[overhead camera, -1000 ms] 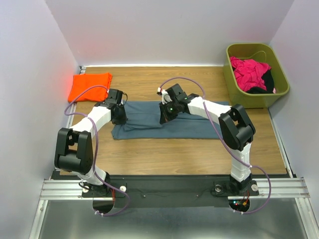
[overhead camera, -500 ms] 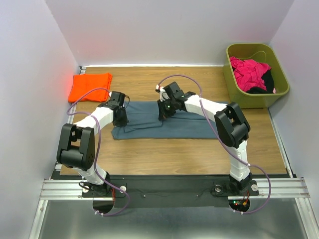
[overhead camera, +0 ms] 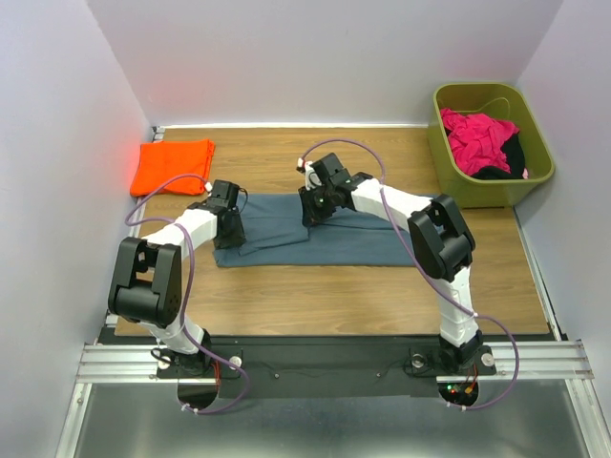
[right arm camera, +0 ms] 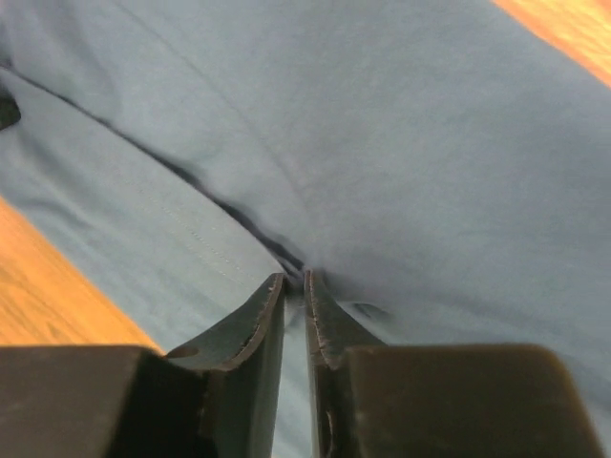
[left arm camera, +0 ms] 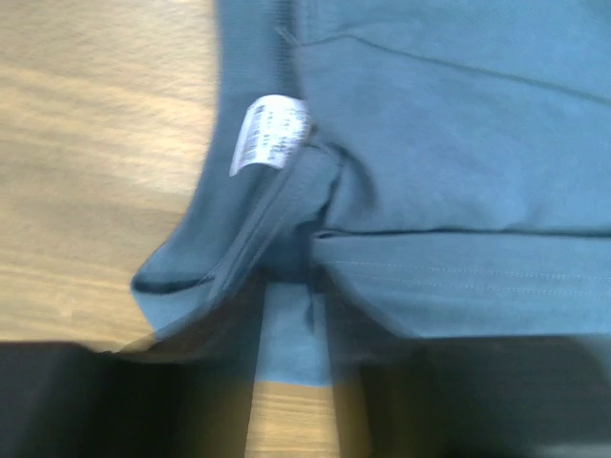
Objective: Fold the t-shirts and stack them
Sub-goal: Fold the tshirt
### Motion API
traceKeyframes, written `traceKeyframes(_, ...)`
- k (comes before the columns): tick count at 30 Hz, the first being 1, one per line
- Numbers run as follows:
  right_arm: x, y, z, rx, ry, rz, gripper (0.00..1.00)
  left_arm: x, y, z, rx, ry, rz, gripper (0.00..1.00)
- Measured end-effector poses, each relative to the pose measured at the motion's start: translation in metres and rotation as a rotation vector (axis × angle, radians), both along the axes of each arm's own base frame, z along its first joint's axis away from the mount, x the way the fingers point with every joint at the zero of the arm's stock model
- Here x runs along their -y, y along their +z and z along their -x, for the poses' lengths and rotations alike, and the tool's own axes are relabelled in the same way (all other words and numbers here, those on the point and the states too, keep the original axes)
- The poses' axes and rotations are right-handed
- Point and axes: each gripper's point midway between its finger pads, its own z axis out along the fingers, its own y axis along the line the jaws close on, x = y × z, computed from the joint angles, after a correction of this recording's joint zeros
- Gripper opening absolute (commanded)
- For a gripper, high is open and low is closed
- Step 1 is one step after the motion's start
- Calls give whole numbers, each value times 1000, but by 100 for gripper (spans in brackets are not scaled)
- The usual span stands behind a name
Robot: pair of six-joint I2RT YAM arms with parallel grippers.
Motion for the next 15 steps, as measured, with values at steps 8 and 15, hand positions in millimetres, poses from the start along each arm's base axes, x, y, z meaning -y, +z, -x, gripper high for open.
traceKeyframes(8, 11, 7, -10, 40, -49, 34, 31, -6, 38, 3, 84, 26, -48, 62)
traceKeyframes(15, 15, 32, 0, 55, -65, -6, 46, 18, 65, -2, 164, 20, 6, 54)
